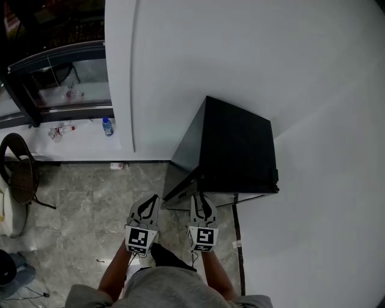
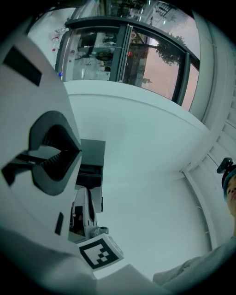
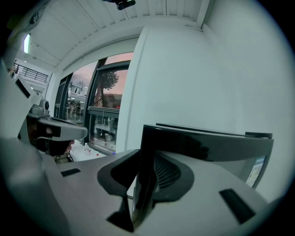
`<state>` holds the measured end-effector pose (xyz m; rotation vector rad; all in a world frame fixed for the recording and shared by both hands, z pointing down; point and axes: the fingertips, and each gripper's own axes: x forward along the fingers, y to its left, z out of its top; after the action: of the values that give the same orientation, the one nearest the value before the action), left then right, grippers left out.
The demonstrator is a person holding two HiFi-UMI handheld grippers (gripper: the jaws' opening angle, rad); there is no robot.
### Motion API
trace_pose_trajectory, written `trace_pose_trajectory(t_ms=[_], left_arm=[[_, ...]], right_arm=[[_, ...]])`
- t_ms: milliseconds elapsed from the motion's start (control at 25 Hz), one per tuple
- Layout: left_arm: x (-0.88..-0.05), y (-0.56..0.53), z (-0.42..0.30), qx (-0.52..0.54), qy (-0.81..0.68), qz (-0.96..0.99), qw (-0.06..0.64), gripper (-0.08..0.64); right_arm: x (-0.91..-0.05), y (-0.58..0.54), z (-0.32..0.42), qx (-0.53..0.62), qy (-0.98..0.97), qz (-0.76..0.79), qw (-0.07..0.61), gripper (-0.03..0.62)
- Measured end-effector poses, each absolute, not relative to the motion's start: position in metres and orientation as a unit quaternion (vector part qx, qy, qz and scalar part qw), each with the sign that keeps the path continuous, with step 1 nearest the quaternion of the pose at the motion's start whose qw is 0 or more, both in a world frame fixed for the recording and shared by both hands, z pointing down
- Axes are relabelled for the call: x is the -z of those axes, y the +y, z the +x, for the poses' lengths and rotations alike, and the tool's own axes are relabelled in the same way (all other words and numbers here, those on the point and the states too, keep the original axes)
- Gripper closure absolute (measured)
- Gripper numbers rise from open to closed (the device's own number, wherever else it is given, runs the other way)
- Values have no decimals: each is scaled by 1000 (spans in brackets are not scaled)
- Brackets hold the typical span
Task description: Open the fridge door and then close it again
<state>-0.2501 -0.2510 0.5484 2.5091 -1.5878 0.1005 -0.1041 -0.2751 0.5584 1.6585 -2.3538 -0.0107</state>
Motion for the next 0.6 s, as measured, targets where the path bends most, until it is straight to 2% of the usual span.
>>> trace_pose_trajectory(t_ms=[600], left_arm=[[-562,-275,-251,-41,-534,839,91,555]], right_arm=[[-558,-302,-104,12,-810,573,123,485]])
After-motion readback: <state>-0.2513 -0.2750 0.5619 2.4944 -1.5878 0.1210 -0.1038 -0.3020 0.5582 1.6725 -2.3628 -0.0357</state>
